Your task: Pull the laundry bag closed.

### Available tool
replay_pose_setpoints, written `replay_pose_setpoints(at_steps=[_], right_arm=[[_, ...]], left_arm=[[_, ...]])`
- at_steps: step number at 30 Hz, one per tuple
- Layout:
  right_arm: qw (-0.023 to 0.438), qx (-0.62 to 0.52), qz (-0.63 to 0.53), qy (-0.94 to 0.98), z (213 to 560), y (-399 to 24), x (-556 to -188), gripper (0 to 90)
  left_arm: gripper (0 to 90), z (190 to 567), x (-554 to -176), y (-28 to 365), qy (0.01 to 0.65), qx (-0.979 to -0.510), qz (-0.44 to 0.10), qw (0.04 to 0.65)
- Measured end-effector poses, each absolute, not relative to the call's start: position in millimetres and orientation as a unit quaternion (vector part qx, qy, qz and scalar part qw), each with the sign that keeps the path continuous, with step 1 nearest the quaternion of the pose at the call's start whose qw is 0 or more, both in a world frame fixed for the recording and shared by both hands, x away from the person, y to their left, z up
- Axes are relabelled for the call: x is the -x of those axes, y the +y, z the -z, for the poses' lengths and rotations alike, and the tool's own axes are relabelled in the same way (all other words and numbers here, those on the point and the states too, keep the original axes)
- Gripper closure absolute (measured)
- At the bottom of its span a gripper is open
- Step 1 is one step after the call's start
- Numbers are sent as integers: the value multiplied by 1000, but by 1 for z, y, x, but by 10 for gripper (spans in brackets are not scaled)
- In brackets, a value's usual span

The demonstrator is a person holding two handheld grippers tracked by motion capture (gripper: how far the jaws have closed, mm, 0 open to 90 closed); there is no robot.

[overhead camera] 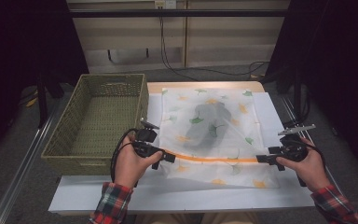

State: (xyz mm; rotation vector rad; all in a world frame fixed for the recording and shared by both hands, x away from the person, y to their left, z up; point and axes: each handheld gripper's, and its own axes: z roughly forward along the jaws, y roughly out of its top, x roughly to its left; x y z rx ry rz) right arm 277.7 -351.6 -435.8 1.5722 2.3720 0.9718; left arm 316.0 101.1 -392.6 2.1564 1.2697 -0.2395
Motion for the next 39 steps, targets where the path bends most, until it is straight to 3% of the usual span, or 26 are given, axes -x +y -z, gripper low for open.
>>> replay_pose_setpoints(at_steps=[11,19,39], right_arm=[[70,-513,-324,792,434,-346,-278,216],[74,-508,-329,792,431,-345,-276,190],[78,-504,-333,793,431,-342,-276,181]], left_arm=[[194,392,-318,96,456,-826,67,323],[121,388,-317,91,421,-838,30,347],[95,381,-319,95,392,-848,21,357]])
